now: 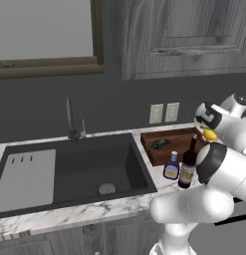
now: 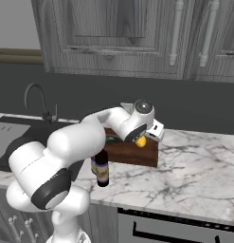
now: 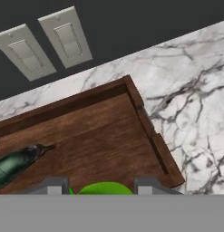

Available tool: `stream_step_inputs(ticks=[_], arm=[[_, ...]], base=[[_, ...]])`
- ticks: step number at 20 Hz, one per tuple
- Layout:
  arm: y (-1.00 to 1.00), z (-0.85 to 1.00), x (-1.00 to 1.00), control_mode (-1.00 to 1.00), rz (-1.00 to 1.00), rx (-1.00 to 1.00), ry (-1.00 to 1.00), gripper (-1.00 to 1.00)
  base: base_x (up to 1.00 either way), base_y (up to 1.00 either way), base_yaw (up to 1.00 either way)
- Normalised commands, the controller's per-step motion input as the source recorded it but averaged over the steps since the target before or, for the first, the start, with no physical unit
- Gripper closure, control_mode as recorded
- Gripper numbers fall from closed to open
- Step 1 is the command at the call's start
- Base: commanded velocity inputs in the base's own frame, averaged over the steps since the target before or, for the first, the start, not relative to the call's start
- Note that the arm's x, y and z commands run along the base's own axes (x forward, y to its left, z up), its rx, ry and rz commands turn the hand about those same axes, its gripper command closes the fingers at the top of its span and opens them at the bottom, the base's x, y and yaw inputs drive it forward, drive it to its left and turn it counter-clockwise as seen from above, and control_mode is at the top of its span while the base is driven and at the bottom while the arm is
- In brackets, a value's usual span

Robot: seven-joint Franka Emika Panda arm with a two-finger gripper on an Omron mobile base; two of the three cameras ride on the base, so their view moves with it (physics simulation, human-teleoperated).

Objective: Pick up all produce items and place them in the sink. Turn on the sink faucet to wash them. Then turn the sink off and put them in the tray.

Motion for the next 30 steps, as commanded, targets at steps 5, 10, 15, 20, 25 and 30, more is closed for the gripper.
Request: stream_step_inputs(ticks=[5,10,15,20,25,30], arm=[[-0.05,0.00,0.00,-1.00,0.06,0.06,0.00,1.00],[0.00,-0.09,0.03,-1.00,0.03,0.04,0.00,1.00],[0.05,-0.20,0.12,-1.00,0.00,0.01,0.00,1.00],[0.12,-0.16,0.21,-1.00,0.00,0.01,0.00,1.00],[0.06,-0.16,0.20,-1.00,0.00,0.02,0.00,1.00],[0.01,-0.14,0.16,-1.00,0.00,0.02,0.00,1.00]], base=[[0.00,0.00,0.00],[0.00,0.00,0.00],[0.00,0.00,0.00],[0.00,0.00,0.00],[0.00,0.00,0.00],[0.00,0.00,0.00]])
